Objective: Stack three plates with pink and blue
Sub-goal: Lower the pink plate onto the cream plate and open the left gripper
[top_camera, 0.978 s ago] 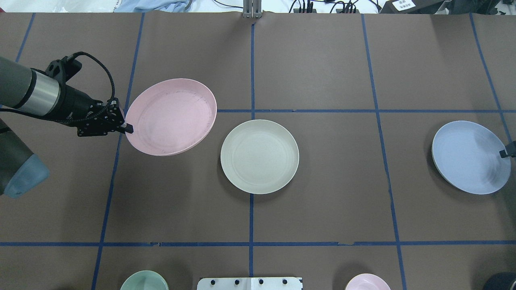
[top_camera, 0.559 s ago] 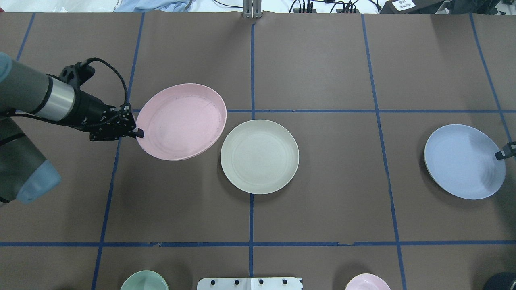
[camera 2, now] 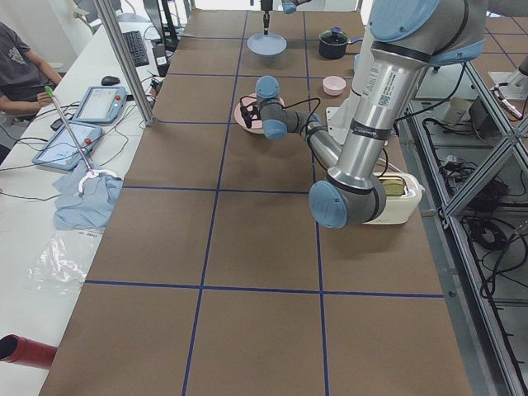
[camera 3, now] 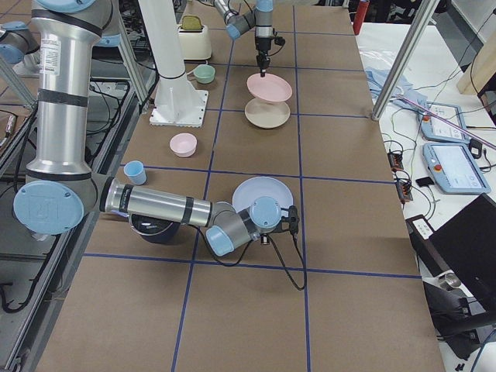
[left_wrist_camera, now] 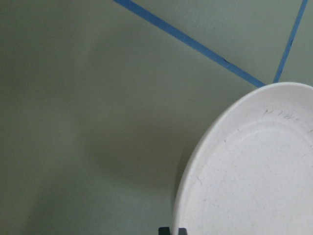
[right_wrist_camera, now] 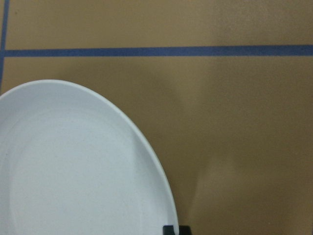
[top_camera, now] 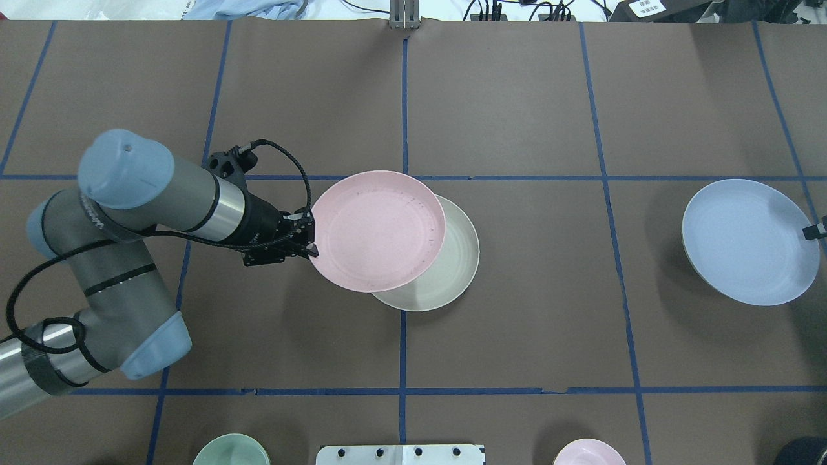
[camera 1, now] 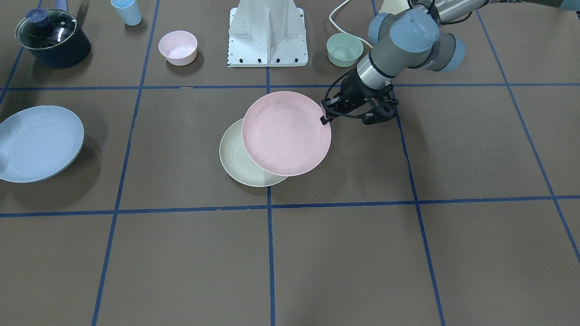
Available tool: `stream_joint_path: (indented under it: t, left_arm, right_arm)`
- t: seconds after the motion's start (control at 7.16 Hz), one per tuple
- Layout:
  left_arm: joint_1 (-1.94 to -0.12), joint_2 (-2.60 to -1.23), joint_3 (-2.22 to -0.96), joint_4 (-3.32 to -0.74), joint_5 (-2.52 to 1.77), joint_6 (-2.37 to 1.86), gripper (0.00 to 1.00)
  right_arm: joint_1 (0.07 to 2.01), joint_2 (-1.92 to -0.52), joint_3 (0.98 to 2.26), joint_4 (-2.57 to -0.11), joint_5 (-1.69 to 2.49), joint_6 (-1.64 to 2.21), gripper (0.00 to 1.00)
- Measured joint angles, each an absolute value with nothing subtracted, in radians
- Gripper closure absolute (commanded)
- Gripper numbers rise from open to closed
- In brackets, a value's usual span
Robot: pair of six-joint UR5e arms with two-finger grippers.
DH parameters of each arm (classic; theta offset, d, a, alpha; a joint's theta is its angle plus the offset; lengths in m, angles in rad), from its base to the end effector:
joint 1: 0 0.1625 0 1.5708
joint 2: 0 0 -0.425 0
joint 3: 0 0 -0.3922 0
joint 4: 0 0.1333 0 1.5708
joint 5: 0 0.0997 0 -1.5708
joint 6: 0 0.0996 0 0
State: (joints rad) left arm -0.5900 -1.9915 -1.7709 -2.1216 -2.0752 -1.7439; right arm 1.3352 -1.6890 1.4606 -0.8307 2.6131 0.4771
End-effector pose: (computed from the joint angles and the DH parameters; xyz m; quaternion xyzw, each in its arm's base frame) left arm 0.4609 -0.4111 0.2643 -0.0926 0.5668 -0.1724 0.8003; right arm -0.0575 -0.4422 0.6683 0.0376 -0.5280 -0.0240 0.8481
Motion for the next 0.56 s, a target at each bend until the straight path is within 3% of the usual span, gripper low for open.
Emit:
stream_joint_path:
  t: [0.56]
  left_arm:
    - [-0.510,-2.085,-1.658,-2.123,-1.984,-1.786,1.00]
  right_arm:
    - [1.363,-1.686,1.512,-0.831,2.670,0.528,1.00]
